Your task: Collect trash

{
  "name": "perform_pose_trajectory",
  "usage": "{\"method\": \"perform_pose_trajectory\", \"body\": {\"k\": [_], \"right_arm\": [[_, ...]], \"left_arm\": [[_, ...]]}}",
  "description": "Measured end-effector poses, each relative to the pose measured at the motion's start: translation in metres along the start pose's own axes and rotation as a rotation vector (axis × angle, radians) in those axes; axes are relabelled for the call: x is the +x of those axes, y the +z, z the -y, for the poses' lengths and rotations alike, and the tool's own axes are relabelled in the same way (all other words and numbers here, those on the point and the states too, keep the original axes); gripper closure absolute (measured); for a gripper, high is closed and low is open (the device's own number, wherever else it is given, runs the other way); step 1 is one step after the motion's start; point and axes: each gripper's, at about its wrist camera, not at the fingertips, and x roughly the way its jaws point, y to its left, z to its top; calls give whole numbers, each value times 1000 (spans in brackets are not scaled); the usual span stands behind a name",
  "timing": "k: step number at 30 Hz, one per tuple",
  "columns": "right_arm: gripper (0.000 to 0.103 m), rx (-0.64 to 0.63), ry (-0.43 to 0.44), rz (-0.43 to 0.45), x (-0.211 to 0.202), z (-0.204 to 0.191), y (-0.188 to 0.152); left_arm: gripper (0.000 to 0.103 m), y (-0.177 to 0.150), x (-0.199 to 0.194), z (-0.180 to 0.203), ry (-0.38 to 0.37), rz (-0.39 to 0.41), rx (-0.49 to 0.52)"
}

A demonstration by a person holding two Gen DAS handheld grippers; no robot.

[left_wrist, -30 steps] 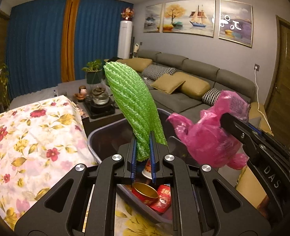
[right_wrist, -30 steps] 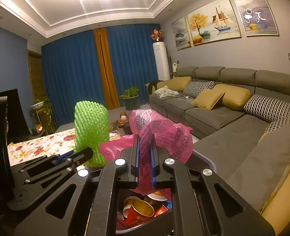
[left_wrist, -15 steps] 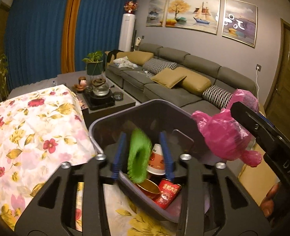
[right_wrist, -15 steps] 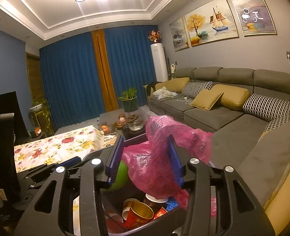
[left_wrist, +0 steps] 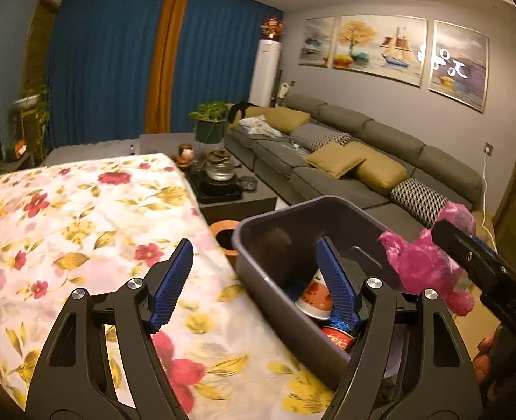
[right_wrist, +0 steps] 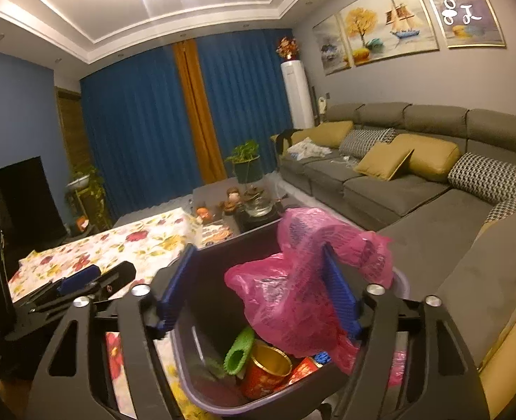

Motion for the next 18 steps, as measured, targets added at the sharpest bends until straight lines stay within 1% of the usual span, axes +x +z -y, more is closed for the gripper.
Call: {"method": "perform_pose_trajectory", "body": {"k": [1, 5, 9, 13, 16, 18], "right_arm": [[25, -5, 6, -10, 1, -2, -1], [18, -21, 45, -76, 7, -9, -10], [16, -11, 84, -133, 10, -13, -21], [15, -38, 107, -180, 11, -24, -31], [15, -47, 114, -190, 5, -28, -37], [15, -46, 108, -181, -2, -30, -39]], "left_arm": [[31, 0, -2, -3, 7, 3, -5], [29, 2, -9, -12, 42, 11, -18], [27, 3, -19, -18, 53, 23, -38], [25, 1, -31, -24, 74, 28, -39], [25, 0, -42, -26, 98, 34, -31], [25, -2, -51, -27, 115, 41, -24]]}}
